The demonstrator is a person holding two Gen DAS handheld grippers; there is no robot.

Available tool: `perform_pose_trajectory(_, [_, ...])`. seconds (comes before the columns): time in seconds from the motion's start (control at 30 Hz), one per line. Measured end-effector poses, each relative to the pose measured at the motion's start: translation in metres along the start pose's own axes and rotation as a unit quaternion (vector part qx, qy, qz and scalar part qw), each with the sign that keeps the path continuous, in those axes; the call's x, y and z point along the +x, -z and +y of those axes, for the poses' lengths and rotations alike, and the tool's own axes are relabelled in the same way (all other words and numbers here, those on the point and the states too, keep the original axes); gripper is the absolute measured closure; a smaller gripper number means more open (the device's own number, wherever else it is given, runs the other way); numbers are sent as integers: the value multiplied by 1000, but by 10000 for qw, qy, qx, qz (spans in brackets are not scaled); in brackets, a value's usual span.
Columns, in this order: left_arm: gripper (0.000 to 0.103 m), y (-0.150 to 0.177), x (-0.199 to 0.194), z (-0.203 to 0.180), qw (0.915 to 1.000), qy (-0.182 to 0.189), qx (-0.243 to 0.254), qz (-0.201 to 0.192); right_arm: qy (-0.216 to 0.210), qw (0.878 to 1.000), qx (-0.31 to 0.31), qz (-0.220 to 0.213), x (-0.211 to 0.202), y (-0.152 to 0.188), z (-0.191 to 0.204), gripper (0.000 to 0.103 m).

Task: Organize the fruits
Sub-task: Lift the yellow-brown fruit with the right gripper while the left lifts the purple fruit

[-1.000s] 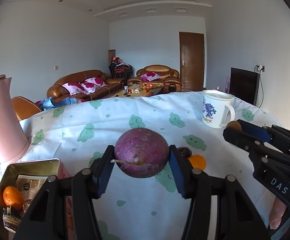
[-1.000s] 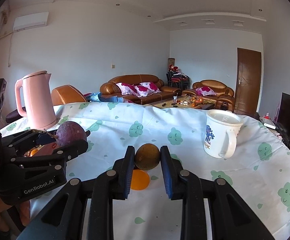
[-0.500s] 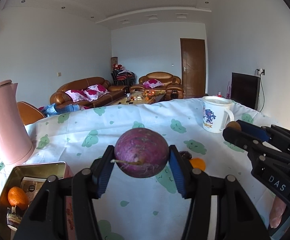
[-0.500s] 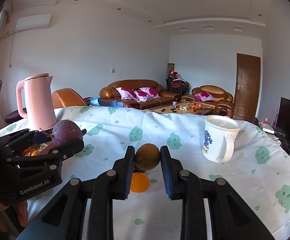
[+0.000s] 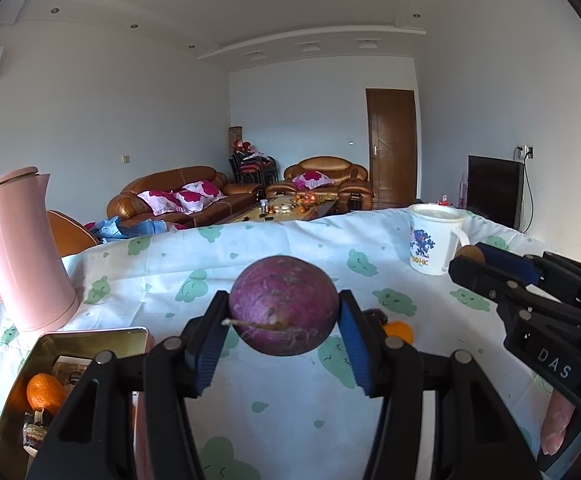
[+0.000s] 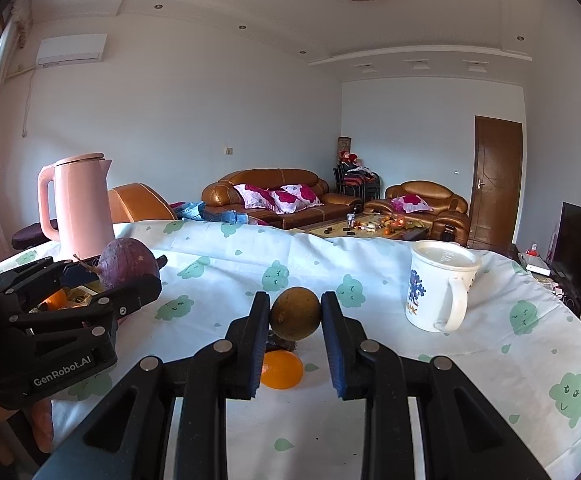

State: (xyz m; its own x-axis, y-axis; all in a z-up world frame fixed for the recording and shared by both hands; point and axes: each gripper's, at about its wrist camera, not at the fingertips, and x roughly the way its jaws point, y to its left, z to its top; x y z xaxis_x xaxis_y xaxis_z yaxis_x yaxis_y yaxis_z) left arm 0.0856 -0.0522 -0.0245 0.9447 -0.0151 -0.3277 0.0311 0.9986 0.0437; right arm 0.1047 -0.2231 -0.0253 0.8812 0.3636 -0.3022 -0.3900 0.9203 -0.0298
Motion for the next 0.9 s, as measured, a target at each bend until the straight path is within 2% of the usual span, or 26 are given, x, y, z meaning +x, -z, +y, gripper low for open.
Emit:
perform_pose_trajectory(0.37, [47,2,-5,5,10000,-15,-32,-12,-21,10000,-77,-25,-4,0,8,75])
perform_pose_trajectory(0.9, [47,6,-20,17,10000,-35,-51,-55,-282,9993,-191,-124,-14,1,37,75])
